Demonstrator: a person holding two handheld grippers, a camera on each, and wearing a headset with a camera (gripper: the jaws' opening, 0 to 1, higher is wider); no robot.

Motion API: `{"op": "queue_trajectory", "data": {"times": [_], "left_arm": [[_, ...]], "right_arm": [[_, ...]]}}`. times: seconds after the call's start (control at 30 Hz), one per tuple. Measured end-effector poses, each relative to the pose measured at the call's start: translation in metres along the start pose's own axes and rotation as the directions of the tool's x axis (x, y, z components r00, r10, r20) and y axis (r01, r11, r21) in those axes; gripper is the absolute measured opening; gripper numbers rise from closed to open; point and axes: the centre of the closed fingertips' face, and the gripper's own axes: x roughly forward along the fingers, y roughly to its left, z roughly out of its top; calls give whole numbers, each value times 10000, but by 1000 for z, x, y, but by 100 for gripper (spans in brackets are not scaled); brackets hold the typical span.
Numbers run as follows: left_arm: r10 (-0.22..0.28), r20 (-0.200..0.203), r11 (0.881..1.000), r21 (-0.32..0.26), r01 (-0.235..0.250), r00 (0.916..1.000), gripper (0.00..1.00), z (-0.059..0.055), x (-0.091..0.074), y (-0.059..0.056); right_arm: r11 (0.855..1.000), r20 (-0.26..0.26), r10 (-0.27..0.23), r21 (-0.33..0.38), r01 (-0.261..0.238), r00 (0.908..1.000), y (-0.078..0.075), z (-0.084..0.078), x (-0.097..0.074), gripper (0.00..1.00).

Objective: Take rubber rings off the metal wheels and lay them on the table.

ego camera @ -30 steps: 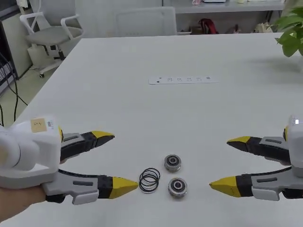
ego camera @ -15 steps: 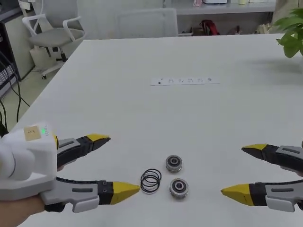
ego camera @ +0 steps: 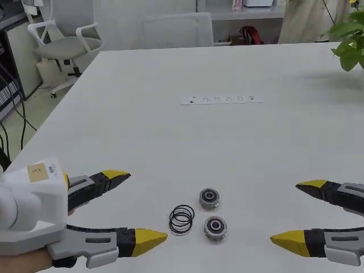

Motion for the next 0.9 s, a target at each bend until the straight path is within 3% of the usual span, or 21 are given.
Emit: {"op": "queue_trajectory", "data": {"times": [0.5,0.9], "left_arm": [[-170,-444,9994,277,183,9989,79,-12,6,-10],[20,-541,9995,301,-3,9985,78,-14,4,-6]], "right_arm": [[10000,-13,-16,44,16,10000,3,-3,2,71],[9999,-149,54,-103,-55,9999,5,-5,3,71]]}}
